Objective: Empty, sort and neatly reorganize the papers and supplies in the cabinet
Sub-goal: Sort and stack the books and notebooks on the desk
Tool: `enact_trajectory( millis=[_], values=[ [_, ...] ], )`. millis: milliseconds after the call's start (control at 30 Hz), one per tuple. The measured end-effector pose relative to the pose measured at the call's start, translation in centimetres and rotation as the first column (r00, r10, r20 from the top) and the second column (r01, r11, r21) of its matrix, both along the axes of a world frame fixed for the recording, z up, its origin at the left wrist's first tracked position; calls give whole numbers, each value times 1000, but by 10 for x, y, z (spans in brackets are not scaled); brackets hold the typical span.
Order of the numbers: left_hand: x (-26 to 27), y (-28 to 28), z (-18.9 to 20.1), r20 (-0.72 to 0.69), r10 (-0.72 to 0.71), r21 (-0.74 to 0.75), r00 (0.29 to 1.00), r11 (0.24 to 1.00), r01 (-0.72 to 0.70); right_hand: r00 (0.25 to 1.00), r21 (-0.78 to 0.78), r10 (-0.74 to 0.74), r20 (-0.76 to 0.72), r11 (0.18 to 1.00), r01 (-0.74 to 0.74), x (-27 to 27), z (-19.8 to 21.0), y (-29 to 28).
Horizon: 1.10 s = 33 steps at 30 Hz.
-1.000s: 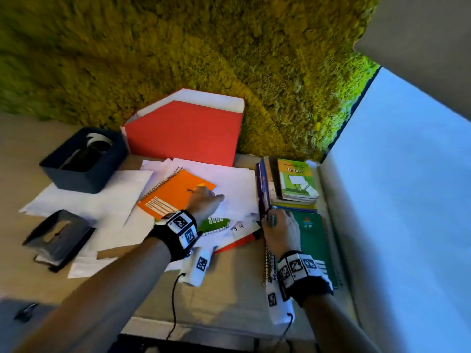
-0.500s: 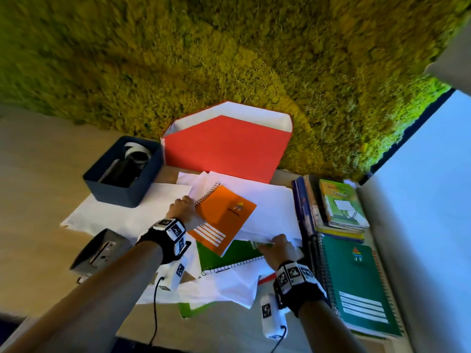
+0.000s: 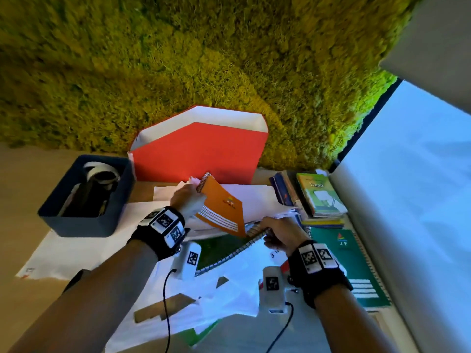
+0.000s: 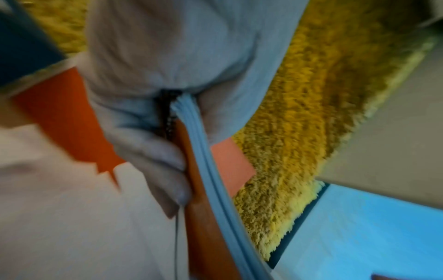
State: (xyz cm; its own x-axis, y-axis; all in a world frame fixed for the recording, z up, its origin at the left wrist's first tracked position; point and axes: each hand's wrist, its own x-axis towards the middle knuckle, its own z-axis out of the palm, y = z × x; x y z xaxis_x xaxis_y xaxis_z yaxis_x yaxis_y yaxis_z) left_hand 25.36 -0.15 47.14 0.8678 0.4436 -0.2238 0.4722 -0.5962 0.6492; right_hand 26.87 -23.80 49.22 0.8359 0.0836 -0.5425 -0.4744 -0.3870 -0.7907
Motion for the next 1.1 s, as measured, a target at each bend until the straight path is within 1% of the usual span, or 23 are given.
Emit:
enact_trajectory(
  millis=[67, 133, 167, 233, 333, 400, 500, 600, 667, 767, 800, 833, 867, 933, 967, 1000, 1033, 1067, 1100],
  values=[
    [4, 4, 11, -41, -81, 152, 996, 985, 86, 996, -24, -30, 87, 999, 32, -5, 14, -4],
    [6, 4, 21, -91, -127, 219, 988, 965, 144, 979, -33, -64, 194, 997, 71, -8, 26, -15],
    [7, 2, 26, -90, -145, 243, 985, 956, 163, 964, -21, -89, 249, 995, 98, -8, 30, -21],
    [8, -8, 35, -41, -191, 280, 981, 940, 195, 930, -1, -149, 337, 987, 159, -6, 35, -37],
    [9, -34, 49, 68, -265, 261, 962, 935, 239, 861, -20, -194, 470, 973, 231, -5, 45, -62],
    [11, -55, 59, 144, -287, 256, 947, 935, 244, 806, 35, -253, 535, 960, 279, -5, 44, -85],
    [15, -85, 74, 240, -302, 195, 923, 946, 259, 702, 182, -396, 592, 914, 363, -18, 56, -111],
    [21, -114, 83, 341, -262, 92, 903, 965, 245, 633, 354, -513, 580, 858, 372, -28, 65, -140],
    [24, -131, 85, 405, -202, 25, 892, 977, 210, 610, 437, -557, 563, 827, 353, -30, 69, -160],
    [24, -161, 84, 461, -68, -129, 885, 981, 143, 542, 480, -610, 578, 792, 378, -28, 74, -192],
    [24, -168, 83, 474, -25, -169, 880, 978, 119, 516, 474, -615, 597, 789, 392, -24, 74, -201],
    [24, -174, 81, 484, 10, -203, 875, 974, 101, 507, 446, -607, 612, 795, 411, -22, 73, -208],
    [23, -181, 79, 493, 44, -232, 869, 969, 83, 511, 413, -589, 626, 807, 423, -16, 70, -218],
    [22, -191, 75, 495, 108, -283, 862, 958, 42, 551, 349, -550, 627, 831, 433, -4, 61, -232],
    [21, -196, 74, 487, 133, -294, 863, 956, 18, 572, 287, -510, 643, 852, 437, 5, 55, -238],
    [20, -200, 72, 478, 151, -294, 865, 956, -4, 583, 192, -444, 681, 876, 443, 14, 48, -243],
    [17, -205, 70, 473, 166, -291, 865, 957, -25, 601, 77, -355, 716, 896, 437, 23, 41, -246],
    [15, -208, 68, 469, 178, -290, 865, 956, -40, 604, -3, -282, 745, 905, 426, 30, 33, -249],
    [11, -211, 65, 469, 185, -294, 864, 955, -45, 612, -39, -244, 752, 911, 411, 35, 24, -251]
  ],
)
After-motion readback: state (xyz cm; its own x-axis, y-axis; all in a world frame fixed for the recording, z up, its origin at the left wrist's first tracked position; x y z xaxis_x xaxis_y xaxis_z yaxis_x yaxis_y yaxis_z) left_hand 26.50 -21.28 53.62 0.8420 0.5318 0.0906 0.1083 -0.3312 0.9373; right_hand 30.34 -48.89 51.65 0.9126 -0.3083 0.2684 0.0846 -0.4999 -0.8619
